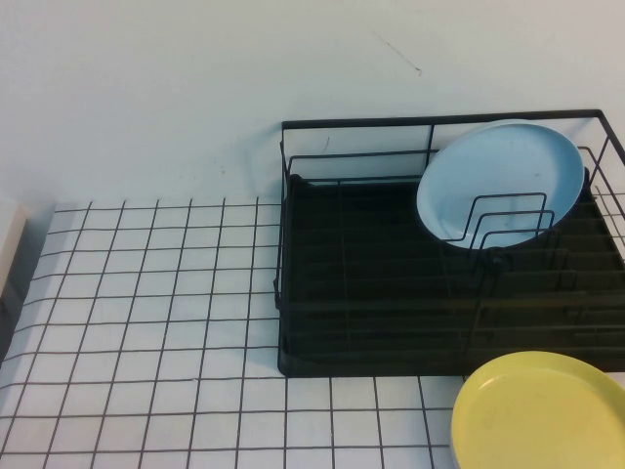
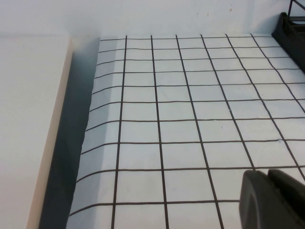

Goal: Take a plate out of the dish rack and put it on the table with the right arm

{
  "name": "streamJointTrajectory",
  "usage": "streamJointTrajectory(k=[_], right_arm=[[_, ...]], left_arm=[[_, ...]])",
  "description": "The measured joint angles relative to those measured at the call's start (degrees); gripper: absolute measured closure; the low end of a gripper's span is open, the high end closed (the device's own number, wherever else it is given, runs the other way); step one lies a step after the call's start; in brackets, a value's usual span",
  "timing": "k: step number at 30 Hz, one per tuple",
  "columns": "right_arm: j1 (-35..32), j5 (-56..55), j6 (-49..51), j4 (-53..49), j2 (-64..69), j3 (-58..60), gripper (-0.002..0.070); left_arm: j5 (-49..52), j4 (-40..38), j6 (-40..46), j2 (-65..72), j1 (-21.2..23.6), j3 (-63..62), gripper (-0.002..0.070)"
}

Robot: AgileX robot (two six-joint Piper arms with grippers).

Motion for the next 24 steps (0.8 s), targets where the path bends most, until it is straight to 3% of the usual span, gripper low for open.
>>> streamJointTrajectory(k=[11,14,18,24], right_arm=[[0.0,-43.73,0.91,-0.89,0.0,0.0,0.068],[0.0,-49.37,1.8,-0.79,-0.08,0.0,0.068],[0.0,-44.12,2.59,-1.14,-0.08,-0.64,0.068],[0.0,-12.45,6.54,-1.49,0.21,-13.65,0.068]], left_arm=[[0.0,0.0,0.13,0.0,0.0,0.0,0.0678],[0.0,0.0,0.23,0.0,0.0,0.0,0.0678],[0.0,0.0,0.23,0.0,0.0,0.0,0.0678],[0.0,0.0,0.23,0.0,0.0,0.0,0.0678]])
